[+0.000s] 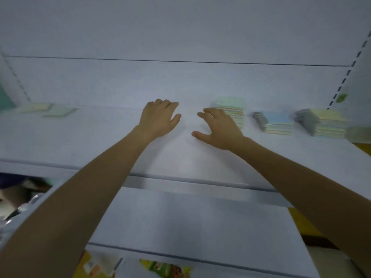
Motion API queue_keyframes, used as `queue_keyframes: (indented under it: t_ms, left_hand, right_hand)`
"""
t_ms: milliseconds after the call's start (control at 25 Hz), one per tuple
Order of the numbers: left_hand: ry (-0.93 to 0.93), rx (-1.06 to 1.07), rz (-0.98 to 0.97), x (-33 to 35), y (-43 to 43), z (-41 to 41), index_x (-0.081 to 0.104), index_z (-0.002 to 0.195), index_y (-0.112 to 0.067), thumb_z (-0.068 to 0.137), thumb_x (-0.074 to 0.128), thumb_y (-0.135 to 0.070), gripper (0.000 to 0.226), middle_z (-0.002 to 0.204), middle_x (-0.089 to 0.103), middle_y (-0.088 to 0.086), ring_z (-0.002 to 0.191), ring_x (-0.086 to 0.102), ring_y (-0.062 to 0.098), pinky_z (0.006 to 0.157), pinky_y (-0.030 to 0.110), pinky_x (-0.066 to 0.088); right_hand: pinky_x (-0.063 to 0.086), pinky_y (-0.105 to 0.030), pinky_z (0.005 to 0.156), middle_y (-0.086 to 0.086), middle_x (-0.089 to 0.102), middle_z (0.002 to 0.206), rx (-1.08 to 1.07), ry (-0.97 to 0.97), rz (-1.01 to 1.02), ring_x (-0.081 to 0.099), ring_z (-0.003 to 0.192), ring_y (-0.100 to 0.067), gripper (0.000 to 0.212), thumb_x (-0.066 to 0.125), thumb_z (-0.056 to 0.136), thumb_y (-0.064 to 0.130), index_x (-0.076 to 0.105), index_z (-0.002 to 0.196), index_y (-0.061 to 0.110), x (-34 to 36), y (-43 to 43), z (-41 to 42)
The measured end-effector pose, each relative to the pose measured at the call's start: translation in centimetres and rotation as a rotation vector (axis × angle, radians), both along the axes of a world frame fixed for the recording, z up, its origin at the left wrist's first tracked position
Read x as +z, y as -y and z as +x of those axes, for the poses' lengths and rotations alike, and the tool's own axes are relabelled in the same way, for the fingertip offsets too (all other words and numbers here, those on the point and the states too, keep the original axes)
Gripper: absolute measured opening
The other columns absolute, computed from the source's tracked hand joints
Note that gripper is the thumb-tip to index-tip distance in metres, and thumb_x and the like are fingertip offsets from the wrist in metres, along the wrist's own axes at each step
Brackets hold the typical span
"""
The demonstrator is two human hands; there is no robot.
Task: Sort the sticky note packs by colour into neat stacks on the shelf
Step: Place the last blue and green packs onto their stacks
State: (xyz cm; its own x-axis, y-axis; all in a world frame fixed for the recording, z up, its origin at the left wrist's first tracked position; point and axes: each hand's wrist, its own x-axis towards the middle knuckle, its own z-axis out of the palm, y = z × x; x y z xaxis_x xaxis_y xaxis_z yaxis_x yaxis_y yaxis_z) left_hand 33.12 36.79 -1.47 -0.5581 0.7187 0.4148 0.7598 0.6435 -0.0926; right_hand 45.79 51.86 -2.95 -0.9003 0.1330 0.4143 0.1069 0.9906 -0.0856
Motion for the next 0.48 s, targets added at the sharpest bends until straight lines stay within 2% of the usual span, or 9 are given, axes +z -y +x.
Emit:
queue_keyframes:
  t_ms: [240,480]
  left_hand:
    - [0.005,0.257,-0.065,-1.1,16.8,-8.1,0.041,0.136,-0.017,0.094,0.033,-0.046,0.052,0.139,0.050,0.010,0.127,0.044,0.031,0.102,0.043,0.035]
    - [0.126,0.425,0.044,-2.0,26.4,-14.5,0.047,0.132,-0.019,0.092,0.028,-0.055,0.057,0.138,0.050,0.010,0.127,0.044,0.030,0.101,0.043,0.036]
  right_hand:
    - [0.031,-0.038,0.106,-0.005,0.039,0.144,0.147,0.170,0.035,0.037,0.129,-0.026,0.057,0.044,0.088,0.051,0.038,0.136,0.021,-0.3,12.2,-10.5]
    - [0.030,-0.039,0.108,-0.004,0.041,0.144,0.253,0.194,-0.035,0.037,0.131,-0.024,0.052,0.040,0.090,0.049,0.039,0.136,0.024,-0.5,20.8,-20.2]
